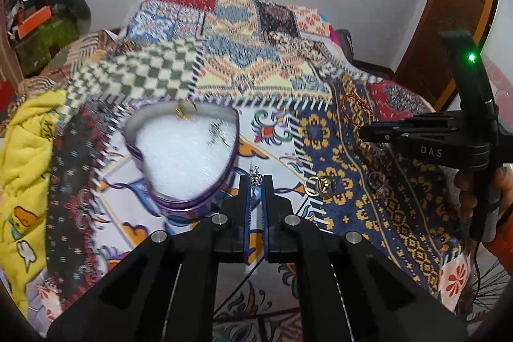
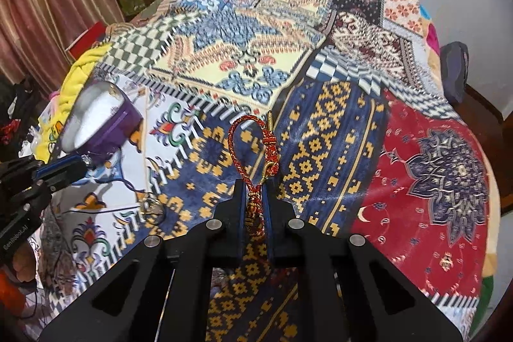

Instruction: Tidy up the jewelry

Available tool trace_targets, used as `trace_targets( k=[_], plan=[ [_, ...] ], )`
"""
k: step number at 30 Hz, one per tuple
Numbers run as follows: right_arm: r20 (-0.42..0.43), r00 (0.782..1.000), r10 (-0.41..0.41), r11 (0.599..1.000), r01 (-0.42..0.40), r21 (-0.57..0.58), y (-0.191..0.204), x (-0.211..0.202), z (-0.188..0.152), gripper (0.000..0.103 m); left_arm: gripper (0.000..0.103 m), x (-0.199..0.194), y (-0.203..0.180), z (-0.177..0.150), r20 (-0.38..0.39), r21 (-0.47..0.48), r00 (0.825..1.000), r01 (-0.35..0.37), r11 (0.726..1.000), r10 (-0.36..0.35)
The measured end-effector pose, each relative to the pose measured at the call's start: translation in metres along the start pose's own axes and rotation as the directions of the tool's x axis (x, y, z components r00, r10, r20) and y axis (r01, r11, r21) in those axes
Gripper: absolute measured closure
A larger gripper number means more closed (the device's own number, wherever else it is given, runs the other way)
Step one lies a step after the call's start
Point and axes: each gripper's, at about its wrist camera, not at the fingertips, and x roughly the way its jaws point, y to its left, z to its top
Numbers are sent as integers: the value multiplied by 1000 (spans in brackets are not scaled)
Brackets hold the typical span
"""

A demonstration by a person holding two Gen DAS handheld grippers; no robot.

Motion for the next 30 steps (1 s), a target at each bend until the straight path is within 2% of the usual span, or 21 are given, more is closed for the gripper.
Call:
trace_targets(
  k=[9, 17, 25, 30],
  plan=[
    [93, 996, 2, 1000, 1, -32, 28, -37, 13, 94, 99, -49, 16, 7, 79, -36, 997, -22, 999, 25],
    [163, 986, 42, 995, -27, -92, 68, -61, 25, 94, 99, -77, 31, 17, 146, -39, 987, -55, 998, 60],
    [194, 975, 107, 989, -84, -125, 101, -62, 37, 94, 99, -91, 49, 30, 191, -51, 980, -54, 997, 63],
    [180, 973, 142, 983, -118, -137, 118, -49, 43, 94, 99, -90, 60, 36, 200, -59, 978, -45, 997, 56]
  ],
)
